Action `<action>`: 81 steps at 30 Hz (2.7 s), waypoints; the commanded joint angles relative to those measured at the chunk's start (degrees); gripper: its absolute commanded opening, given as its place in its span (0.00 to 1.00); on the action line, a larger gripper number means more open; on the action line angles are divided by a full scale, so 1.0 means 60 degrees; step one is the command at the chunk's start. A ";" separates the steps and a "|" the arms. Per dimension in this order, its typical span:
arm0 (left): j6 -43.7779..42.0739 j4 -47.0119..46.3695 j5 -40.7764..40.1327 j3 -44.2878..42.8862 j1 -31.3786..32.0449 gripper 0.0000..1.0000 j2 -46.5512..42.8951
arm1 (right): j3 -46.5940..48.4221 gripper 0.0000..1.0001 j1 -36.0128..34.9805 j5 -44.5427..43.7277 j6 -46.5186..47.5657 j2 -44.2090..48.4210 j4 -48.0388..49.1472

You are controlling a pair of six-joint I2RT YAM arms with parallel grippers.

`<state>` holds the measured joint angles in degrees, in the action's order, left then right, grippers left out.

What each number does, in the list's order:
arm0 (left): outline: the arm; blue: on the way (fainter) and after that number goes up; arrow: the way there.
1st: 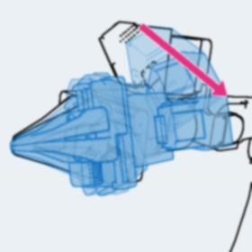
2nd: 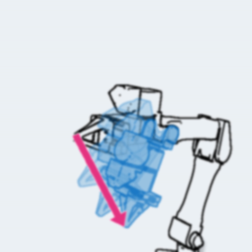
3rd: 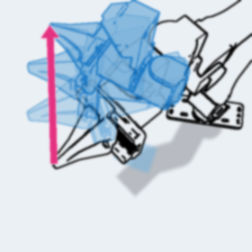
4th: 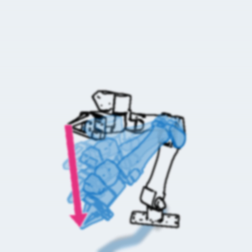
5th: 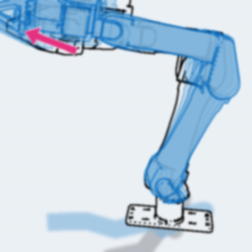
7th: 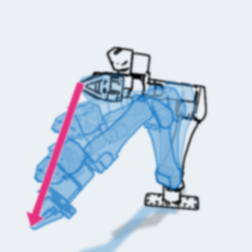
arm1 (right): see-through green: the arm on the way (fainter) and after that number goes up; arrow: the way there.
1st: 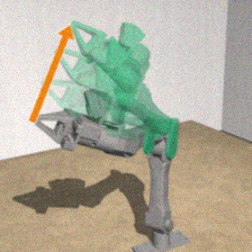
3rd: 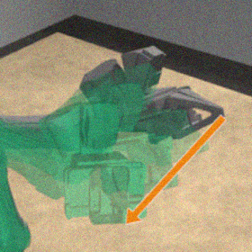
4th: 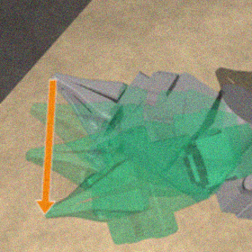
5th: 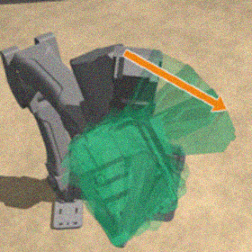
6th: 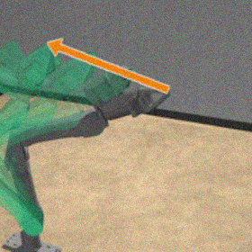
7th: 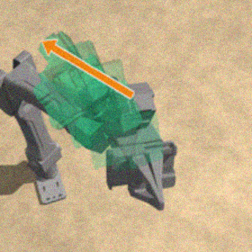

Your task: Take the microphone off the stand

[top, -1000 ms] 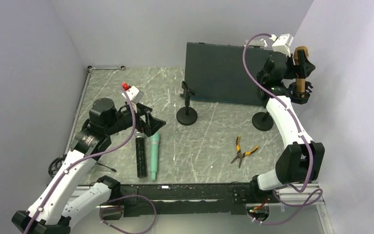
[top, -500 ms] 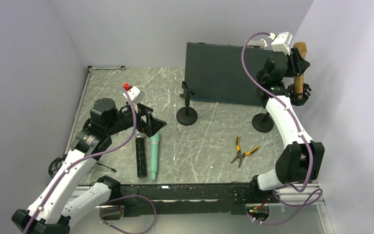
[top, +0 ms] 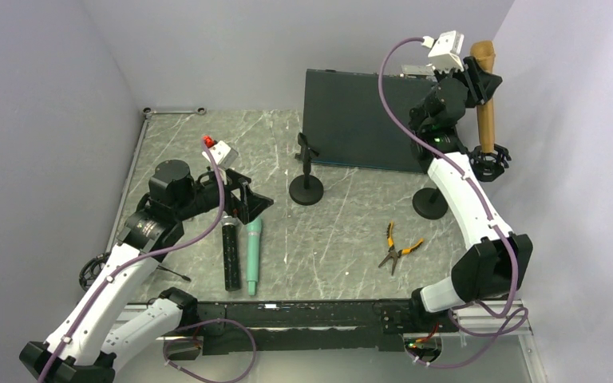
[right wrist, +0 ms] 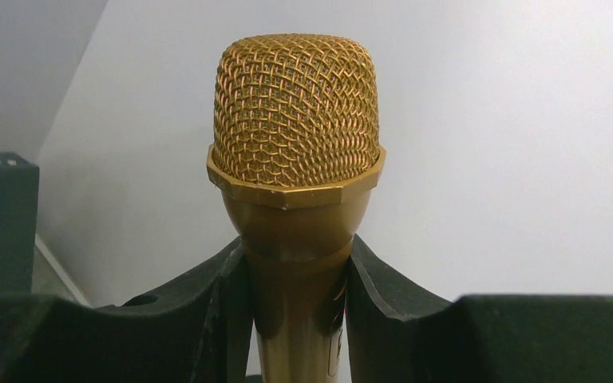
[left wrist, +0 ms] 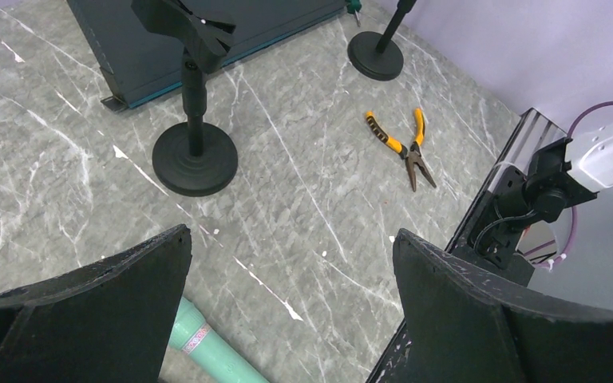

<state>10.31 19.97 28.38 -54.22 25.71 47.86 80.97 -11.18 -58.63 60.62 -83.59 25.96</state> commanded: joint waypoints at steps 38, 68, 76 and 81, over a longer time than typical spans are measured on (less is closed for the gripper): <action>-0.0443 0.0052 -0.2663 0.0091 0.0023 0.99 -0.0402 | -0.2140 0.14 -0.5197 1.1078 -1.8039 0.2083 -0.6972; -0.0535 0.0062 -0.4701 0.0308 0.0013 1.00 -0.1258 | 0.0150 0.25 -0.8660 0.5898 -1.9826 -0.4454 -0.9377; -0.0494 0.0070 -0.5005 0.0335 0.0013 0.99 -0.1403 | 0.0194 0.32 -0.8688 0.5630 -2.0049 -0.4930 -0.9075; -0.0487 0.0097 -0.5059 0.0317 0.0019 0.99 -0.1428 | 0.0314 0.45 -0.8689 0.5531 -2.0105 -0.5176 -0.9008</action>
<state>7.70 21.76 -0.47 -52.29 25.71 39.86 79.79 -63.09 -22.92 -58.65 -113.91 -29.87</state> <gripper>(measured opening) 0.994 0.420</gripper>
